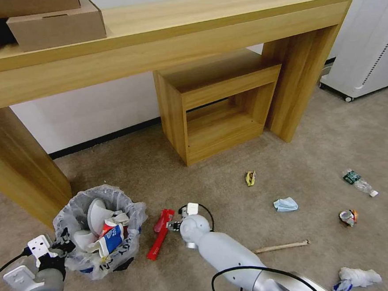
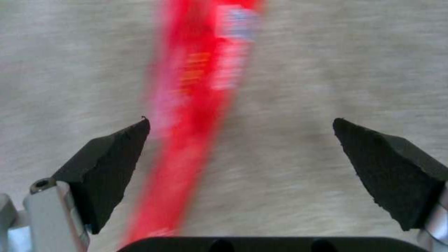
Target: Pick up the trash bin and place the garbage on the floor into it.
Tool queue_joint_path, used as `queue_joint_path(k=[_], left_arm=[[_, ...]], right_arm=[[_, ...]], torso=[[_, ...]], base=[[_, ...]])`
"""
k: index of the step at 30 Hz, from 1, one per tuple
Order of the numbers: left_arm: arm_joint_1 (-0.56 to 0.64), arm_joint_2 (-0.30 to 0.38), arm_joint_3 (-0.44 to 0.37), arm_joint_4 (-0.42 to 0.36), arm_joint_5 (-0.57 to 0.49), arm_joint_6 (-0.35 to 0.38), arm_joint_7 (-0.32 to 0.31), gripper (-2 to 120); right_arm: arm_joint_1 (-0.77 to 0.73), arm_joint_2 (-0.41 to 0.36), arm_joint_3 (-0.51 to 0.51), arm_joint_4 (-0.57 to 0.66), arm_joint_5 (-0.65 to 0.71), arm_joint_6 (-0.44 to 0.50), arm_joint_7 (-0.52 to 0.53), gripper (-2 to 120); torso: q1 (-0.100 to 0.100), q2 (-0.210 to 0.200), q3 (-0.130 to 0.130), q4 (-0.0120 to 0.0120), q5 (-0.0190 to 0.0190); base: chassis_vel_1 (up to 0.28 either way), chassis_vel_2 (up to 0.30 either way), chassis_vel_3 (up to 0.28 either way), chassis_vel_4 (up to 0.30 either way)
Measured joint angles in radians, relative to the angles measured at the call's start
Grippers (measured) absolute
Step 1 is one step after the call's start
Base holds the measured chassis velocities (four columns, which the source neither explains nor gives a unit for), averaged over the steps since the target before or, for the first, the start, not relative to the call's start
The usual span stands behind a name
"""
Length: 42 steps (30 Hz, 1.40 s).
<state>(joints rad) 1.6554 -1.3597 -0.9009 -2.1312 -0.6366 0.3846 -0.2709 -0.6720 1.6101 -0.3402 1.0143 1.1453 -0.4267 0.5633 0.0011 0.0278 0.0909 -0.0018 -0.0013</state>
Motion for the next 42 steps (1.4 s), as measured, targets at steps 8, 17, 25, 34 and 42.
queue_joint_path(k=[8, 17, 25, 34, 42], left_arm=[[-0.010, -0.007, 0.007, 0.012, 0.006, -0.002, 0.002, 1], [-0.012, -0.006, 0.005, 0.017, 0.005, -0.008, 0.007, 1], [-0.022, -0.013, 0.013, 0.026, 0.009, -0.008, 0.008, 1], [-0.024, -0.019, 0.018, 0.028, 0.011, -0.009, 0.010, 1], [-0.014, -0.023, 0.022, 0.009, 0.011, -0.013, 0.022, 1]], right_arm=[[0.012, -0.001, -0.027, 0.014, 0.036, -0.044, -0.034, 100], [0.027, -0.002, -0.058, -0.057, 0.014, -0.023, -0.052, 99], [0.044, -0.002, -0.068, -0.076, 0.012, 0.000, -0.084, 98], [0.055, -0.002, -0.076, -0.109, -0.019, 0.026, -0.136, 80], [0.066, -0.002, -0.093, -0.153, -0.064, 0.057, -0.209, 67]], torso=[[0.000, 0.000, 0.000, 0.0001, 0.0000], [0.000, 0.000, 0.000, 0.0000, 0.0001], [0.000, 0.000, 0.000, 0.0000, 0.0001], [0.000, 0.000, 0.000, 0.0001, 0.0001], [0.000, 0.000, 0.000, 0.0000, 0.0001]], base=[[0.000, 0.000, 0.000, 0.000], [0.000, 0.000, 0.000, 0.000], [0.000, 0.000, 0.000, 0.000], [0.000, 0.000, 0.000, 0.000], [0.000, 0.000, 0.000, 0.000]])
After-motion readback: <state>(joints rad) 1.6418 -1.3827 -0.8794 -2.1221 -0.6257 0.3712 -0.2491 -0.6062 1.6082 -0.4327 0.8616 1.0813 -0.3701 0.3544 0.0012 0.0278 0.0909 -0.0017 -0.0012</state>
